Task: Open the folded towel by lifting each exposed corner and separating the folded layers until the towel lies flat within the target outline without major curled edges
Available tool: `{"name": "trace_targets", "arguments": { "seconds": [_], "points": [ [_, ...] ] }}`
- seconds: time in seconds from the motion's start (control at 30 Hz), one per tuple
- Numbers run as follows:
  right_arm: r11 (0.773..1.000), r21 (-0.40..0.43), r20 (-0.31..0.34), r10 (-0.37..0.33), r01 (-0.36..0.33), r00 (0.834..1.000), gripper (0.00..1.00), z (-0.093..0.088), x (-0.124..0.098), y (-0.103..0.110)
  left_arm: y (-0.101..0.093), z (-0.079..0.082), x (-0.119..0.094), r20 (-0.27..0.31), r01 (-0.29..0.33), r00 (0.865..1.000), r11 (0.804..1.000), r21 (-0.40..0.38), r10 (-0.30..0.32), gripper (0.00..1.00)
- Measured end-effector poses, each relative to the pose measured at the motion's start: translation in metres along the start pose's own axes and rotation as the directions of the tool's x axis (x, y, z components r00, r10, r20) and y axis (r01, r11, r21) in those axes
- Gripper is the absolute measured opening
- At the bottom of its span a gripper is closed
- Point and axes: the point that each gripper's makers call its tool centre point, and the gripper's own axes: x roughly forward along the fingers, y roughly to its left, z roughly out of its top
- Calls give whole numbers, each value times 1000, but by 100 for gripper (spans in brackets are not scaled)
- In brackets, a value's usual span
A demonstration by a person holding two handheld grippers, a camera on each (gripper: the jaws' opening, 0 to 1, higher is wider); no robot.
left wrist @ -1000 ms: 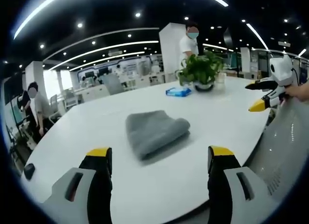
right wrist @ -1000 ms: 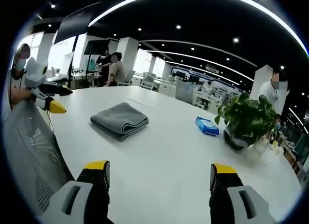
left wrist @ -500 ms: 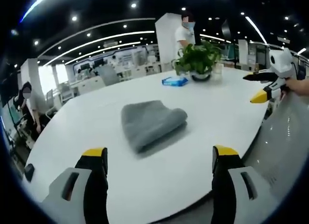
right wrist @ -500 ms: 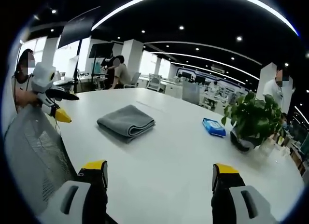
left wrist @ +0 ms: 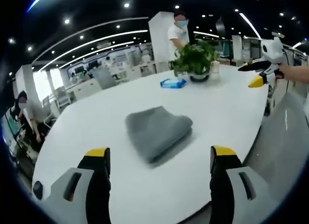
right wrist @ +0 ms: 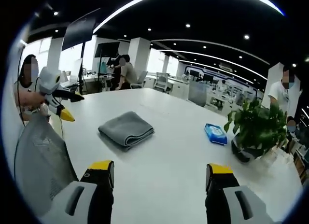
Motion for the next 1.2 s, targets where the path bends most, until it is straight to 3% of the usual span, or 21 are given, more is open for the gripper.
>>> {"name": "trace_targets", "arguments": {
  "seconds": [0.2, 0.37, 0.73, 0.97, 1.2],
  "points": [
    [1000, -11, 10, 29, -29, 1000, 74, 18, 27, -1, 3, 1, 19, -33, 35, 999, 999, 14, -35, 82],
    [998, 19, -15, 59, -59, 998, 72, 16, 51, 8, 0, 1, 34, -62, 61, 996, 996, 59, -58, 80],
    [988, 125, -11, 98, -96, 995, 67, 15, 85, 30, -13, 8, 68, -87, 114, 991, 983, 142, -102, 61],
    [983, 148, -26, 114, -109, 993, 61, 8, 99, 42, -39, 8, 99, -127, 188, 978, 957, 221, -163, 52],
    [977, 180, -55, 125, -114, 991, 59, -8, 105, 48, -57, -2, 126, -175, 244, 964, 920, 306, -198, 41]
  ]
}}
